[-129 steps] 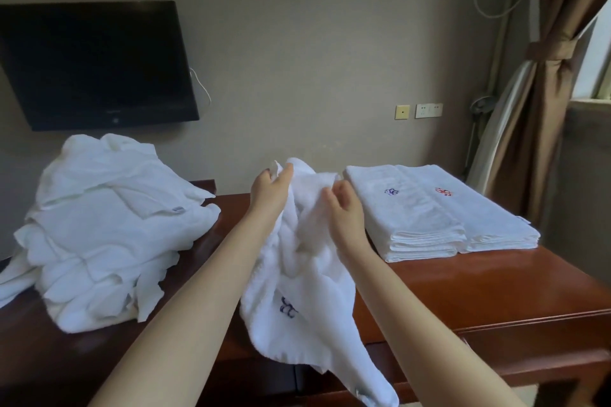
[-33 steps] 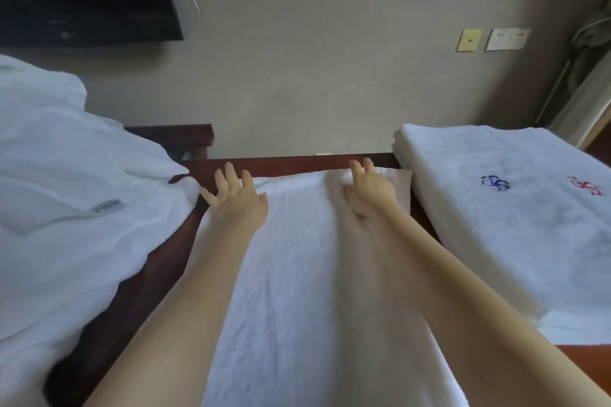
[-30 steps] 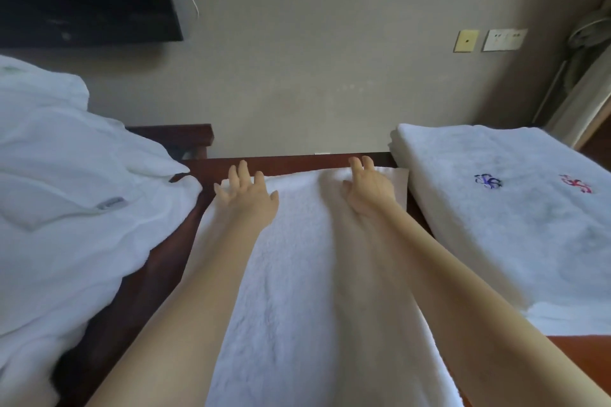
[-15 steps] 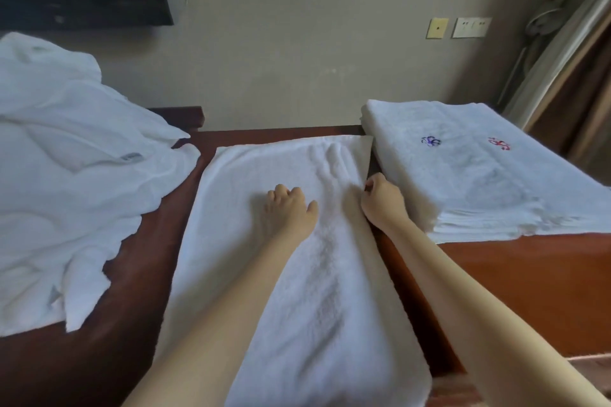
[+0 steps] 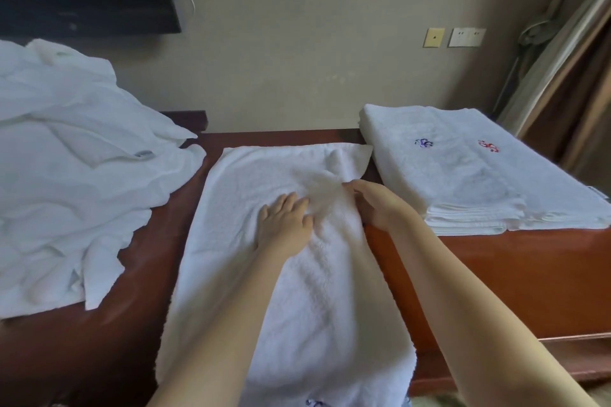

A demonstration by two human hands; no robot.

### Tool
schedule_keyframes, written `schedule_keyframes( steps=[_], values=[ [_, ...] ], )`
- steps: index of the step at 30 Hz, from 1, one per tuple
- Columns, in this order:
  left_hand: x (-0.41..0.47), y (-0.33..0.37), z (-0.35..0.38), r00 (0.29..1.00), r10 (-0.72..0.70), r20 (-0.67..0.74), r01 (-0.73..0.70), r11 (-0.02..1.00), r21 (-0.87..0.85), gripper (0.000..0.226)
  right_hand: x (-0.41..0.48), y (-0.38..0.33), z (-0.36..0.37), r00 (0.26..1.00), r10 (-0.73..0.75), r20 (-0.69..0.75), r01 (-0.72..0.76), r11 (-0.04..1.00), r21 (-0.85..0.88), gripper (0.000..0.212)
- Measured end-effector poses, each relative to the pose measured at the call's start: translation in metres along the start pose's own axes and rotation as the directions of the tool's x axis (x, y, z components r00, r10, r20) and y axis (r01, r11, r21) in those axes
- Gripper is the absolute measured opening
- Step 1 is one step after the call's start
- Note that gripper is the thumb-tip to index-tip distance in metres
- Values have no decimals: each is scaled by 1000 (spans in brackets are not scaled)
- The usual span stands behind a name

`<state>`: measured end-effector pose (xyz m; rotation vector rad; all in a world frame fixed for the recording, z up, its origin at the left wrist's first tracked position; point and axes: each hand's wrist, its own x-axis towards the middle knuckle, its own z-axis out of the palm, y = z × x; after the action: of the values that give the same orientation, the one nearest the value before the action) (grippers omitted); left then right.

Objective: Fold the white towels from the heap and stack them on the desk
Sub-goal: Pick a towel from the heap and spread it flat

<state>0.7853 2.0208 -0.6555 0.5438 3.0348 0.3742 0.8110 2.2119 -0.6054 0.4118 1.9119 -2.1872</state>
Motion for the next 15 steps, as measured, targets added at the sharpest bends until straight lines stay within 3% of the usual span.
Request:
schedule_keyframes(
  steps=[4,9,13,15],
  values=[
    [-1,0,0,1000,9,-21,-9,1000,17,49,-8,7,-3,986,-2,165,-9,997,70,38],
    [-1,-1,-1,999,21,-31,-19,999,33,49,-15,3,-14,998,41,49,-56,936,348,26],
    [-1,0,1,999,22,-48,-20,999,50,51,-25,1,-24,994,54,91,-57,998,34,20],
    [-1,0,1,999,17,-47,-14,998,61,53,-31,-2,-24,994,74,84,-74,997,4,10]
  ],
)
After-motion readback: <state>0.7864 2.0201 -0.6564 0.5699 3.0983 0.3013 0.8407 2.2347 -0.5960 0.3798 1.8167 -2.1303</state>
